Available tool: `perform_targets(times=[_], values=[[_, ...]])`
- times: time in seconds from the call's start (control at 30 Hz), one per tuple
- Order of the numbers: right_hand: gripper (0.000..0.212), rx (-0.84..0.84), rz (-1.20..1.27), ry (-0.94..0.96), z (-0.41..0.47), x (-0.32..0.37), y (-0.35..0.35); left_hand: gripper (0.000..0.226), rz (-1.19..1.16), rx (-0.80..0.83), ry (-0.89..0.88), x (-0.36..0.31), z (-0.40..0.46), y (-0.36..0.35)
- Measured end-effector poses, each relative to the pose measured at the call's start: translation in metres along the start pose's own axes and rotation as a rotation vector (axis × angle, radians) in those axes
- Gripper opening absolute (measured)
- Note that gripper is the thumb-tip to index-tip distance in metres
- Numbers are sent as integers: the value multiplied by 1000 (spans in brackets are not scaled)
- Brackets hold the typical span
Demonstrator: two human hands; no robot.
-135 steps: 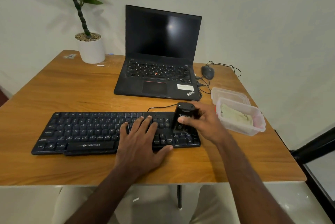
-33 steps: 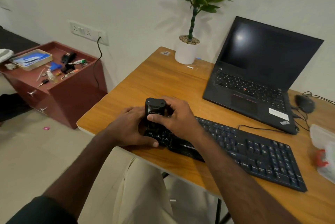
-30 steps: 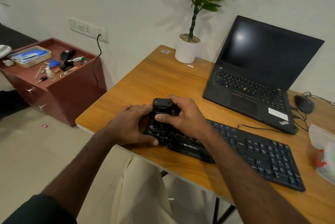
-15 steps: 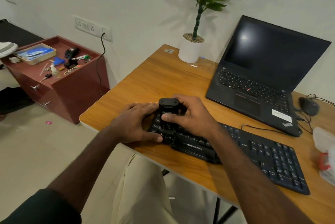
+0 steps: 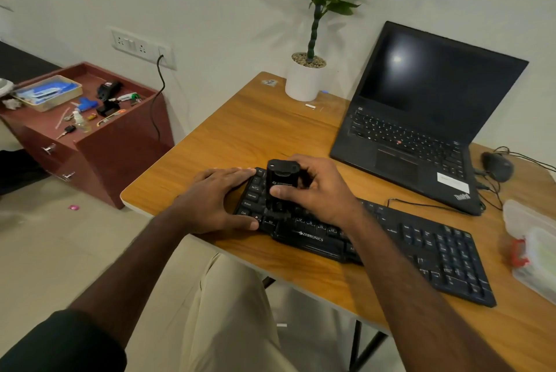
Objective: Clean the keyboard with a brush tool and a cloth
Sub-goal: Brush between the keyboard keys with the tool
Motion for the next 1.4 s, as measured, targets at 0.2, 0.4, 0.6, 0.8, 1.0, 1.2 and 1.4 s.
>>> perform_targets(times=[0.2,0.4,0.6,0.8,1.0,1.2,1.4], values=[[21,77,-123,-42,-20,-9,48,126,6,8,13,1,1,-1],[20,-90,71,26,-19,-5,35,127,16,17,34,1,2,-1],[19,-56,29,-10,-19,-12,18,127,16,39,55,2,2,-1],[22,-7,-56,-22,-42,-24,66,125,22,38,65,5,4,-3],[30,-169,92,54,-40,-22,56,125,30,37,87,6,4,-4],[18,-109,88,24,-36,-23,34,129,-6,32,111,0,2,-2],[24,-28,-12,0,-57,-36,80,127,5,38,117,5,3,-4]])
Point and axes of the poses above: each hand's wrist, its own z-axis towards the middle knuckle, its own y-axis out of the back of the hand, x = y × z, the point moved 1 cm from there along z, towards the middle knuckle, and after that the axes turned 4 degrees about -y, right-handed, at the moved point
